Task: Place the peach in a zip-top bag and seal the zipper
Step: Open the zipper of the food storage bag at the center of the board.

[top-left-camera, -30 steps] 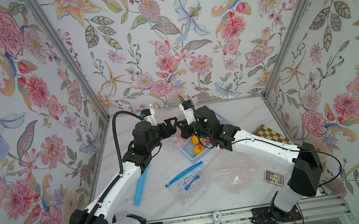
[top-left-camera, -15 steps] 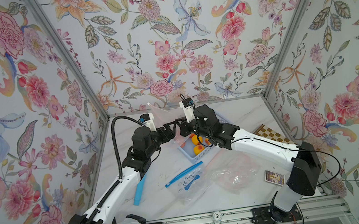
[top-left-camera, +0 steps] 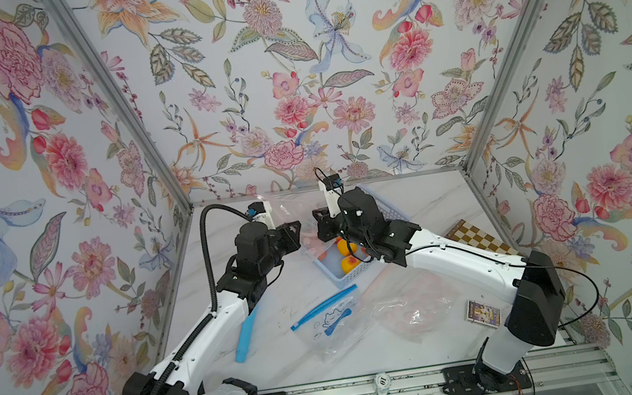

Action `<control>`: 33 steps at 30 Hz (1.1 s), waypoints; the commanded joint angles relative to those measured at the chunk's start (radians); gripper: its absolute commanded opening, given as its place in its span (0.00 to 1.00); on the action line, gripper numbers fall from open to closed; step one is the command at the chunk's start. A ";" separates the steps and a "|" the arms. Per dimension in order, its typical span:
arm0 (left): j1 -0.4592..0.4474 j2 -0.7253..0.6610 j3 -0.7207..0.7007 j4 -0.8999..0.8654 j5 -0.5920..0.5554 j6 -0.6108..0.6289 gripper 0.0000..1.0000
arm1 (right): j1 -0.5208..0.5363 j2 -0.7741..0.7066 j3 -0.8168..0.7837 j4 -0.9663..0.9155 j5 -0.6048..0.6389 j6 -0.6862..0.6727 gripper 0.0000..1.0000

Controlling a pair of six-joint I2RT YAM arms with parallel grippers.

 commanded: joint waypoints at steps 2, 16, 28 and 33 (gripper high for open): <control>0.010 -0.039 0.087 -0.217 -0.143 0.114 0.01 | -0.036 0.021 0.010 -0.089 0.071 0.109 0.00; 0.010 -0.054 0.193 -0.590 -0.123 0.354 0.00 | -0.074 0.145 0.054 -0.062 -0.241 0.240 0.03; 0.009 -0.021 0.183 -0.616 0.080 0.477 0.00 | -0.079 0.190 0.124 -0.091 -0.348 0.174 0.51; 0.009 -0.022 0.172 -0.600 0.132 0.520 0.00 | -0.072 0.216 0.184 -0.166 -0.321 0.136 0.54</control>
